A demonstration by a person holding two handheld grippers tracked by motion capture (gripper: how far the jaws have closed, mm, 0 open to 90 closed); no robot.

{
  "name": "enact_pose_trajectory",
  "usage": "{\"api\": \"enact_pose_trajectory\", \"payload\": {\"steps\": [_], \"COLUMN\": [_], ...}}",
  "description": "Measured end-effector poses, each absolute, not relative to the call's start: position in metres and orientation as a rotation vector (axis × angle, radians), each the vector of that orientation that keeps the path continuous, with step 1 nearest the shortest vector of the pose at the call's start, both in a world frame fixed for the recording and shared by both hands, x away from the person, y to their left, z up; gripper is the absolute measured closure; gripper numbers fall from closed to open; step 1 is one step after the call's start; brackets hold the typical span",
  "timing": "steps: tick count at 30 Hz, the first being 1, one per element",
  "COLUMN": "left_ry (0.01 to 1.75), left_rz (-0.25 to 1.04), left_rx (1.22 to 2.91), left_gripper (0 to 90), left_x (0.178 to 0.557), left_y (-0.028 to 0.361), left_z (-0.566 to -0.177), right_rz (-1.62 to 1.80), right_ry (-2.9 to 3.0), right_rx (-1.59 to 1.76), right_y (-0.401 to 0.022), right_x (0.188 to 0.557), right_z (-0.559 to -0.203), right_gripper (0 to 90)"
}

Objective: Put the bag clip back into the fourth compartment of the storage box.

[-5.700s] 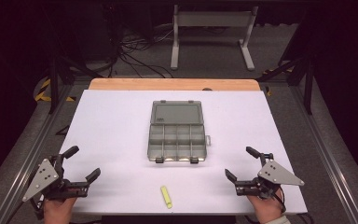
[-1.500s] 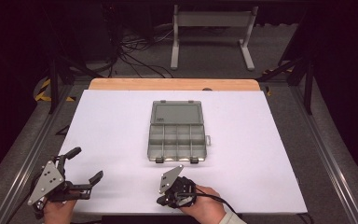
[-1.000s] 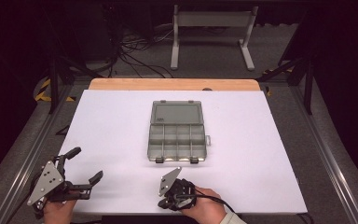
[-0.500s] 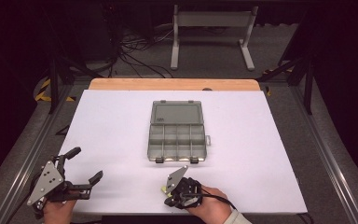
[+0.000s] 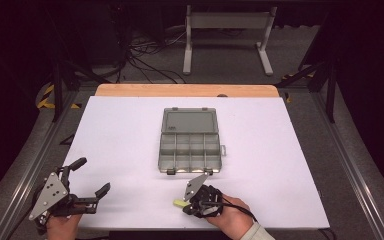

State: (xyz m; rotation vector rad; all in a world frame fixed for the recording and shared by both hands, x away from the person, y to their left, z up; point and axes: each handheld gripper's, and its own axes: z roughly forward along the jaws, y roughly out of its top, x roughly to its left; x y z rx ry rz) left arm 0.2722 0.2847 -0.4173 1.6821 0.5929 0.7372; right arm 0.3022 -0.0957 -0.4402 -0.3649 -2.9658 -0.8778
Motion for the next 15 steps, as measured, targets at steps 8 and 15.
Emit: {"api": "enact_pose_trajectory", "payload": {"steps": [8,15], "left_ry": [0.591,0.592], "left_rz": [0.735,0.733], "left_rx": [1.686,1.685], "left_gripper": [1.2,1.2], "left_x": [0.2725,0.2724], "left_y": [0.2844,0.2842], "left_z": [-0.4173,-0.4174], "right_rz": [-0.885,-0.893], "right_ry": [-2.983,-2.991], "right_rx": [-0.398,-0.428], "right_y": [-0.101,-0.1055], "right_x": [0.3062,0.3093], "right_z": [-0.4396,-0.4391], "right_gripper": [90.0,90.0]}}
